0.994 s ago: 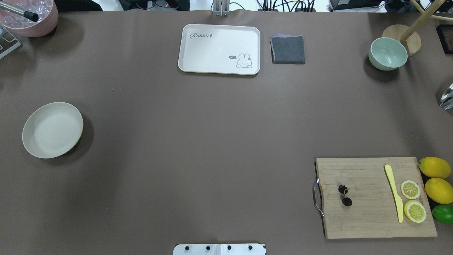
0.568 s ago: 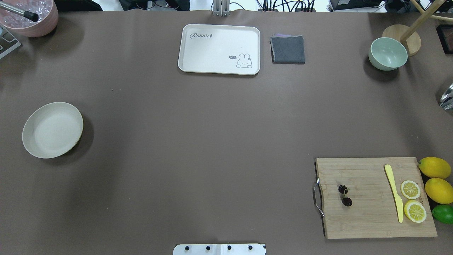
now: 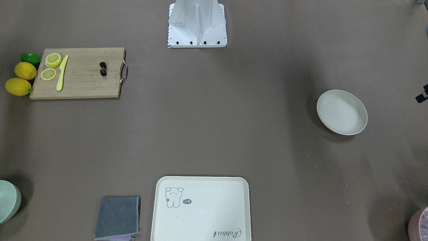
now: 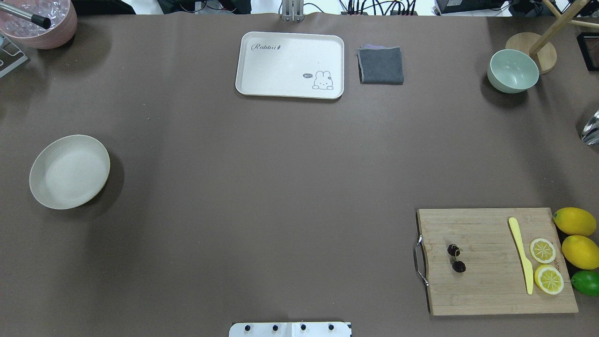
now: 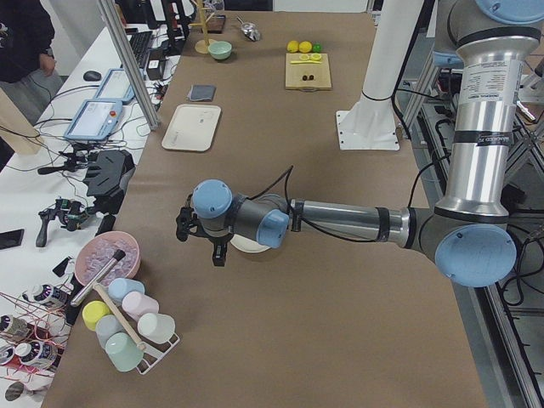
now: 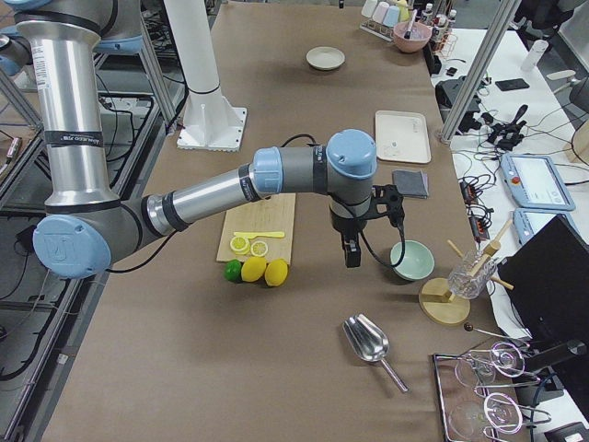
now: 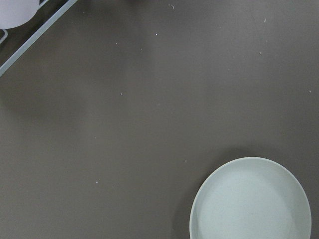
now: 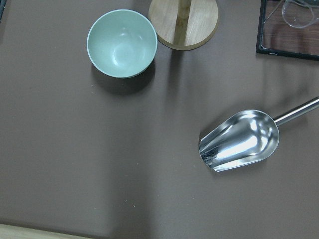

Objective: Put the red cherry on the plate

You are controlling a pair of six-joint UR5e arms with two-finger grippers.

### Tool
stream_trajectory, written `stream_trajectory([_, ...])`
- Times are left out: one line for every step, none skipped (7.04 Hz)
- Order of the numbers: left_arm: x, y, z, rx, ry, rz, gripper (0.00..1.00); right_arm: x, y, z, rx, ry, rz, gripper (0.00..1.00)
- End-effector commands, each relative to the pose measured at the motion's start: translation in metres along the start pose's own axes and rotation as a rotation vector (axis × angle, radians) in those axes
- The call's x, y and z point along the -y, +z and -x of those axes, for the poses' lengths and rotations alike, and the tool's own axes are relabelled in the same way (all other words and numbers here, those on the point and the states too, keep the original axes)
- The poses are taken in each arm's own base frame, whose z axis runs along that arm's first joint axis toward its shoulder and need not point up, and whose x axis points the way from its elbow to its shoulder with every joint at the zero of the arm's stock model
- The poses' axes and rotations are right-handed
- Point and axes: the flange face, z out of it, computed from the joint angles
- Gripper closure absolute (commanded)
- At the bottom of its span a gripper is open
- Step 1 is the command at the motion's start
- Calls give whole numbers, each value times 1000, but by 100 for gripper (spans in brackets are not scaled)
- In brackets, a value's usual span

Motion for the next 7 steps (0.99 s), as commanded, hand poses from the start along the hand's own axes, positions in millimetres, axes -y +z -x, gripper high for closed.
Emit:
stream_trajectory([-2,10,6,-9,1,-15,3,-4,-1,2,-2,-3,-3,0])
stream_trajectory([-2,11,7,-10,4,-19,3,-4,-1,1,-2,0,-2,0])
stream_trajectory([-2,12,5,-11,10,-18,3,-5,-2,0,-2,3,-3,0])
stream_trajectory([-2,13,4,-12,16,-20,3,-6,-3,-2,-1,9,-4,0])
stream_trajectory([3,18,-11,-19,23,-17,3,-7,-2,-4,-1,14,-1,0])
stream_trajectory([16,23,-30,-29,18,-19,3,-9,-1,-4,0,15,0,0])
stream_trajectory([18,32,-38,-10,34,-19,3,-11,-1,-6,0,19,2,0])
